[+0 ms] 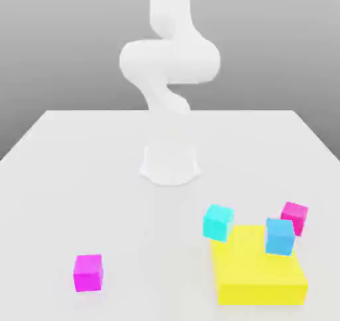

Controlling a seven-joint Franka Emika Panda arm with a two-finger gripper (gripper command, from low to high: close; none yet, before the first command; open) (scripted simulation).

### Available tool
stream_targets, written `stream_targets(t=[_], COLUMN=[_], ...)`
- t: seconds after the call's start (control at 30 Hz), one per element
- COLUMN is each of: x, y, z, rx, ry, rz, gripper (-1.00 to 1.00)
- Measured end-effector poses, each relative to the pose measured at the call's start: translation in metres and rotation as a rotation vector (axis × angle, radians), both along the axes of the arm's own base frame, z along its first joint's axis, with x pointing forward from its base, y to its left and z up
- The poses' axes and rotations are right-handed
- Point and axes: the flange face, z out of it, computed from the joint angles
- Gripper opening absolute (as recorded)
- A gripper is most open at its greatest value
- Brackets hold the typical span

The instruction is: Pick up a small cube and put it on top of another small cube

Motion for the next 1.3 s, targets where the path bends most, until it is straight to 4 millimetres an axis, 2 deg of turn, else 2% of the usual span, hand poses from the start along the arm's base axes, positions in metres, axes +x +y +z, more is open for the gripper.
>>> stream_targets(t=[0.13, 0.2, 0.3, 0.47, 0.63, 0.77, 0.83, 0.9, 1.07, 1.1, 1.3], x=[0.031, 0.039, 0.039, 0.015, -0.035, -0.092, -0.121, -0.129, -0.131, -0.132, -0.132], y=[0.054, 0.083, 0.125, 0.191, 0.239, 0.264, 0.269, 0.267, 0.265, 0.265, 0.264], z=[-0.075, -0.113, -0.171, -0.266, -0.357, -0.424, -0.455, -0.478, -0.527, -0.534, -0.538], rx=[-0.019, -0.034, -0.064, -0.135, -0.231, -0.331, -0.387, -0.407, -0.41, -0.41, -0.41], ry=[0.114, 0.168, 0.247, 0.373, 0.49, 0.573, 0.611, 0.629, 0.636, 0.636, 0.636], rz=[0.153, 0.226, 0.335, 0.512, 0.683, 0.83, 0.898, 0.913, 0.916, 0.916, 0.916], gripper=[0.0, 0.0, 0.0, 0.0, 0.0, 0.0, 0.0, 0.0, 0.0, -1.0, -1.0])
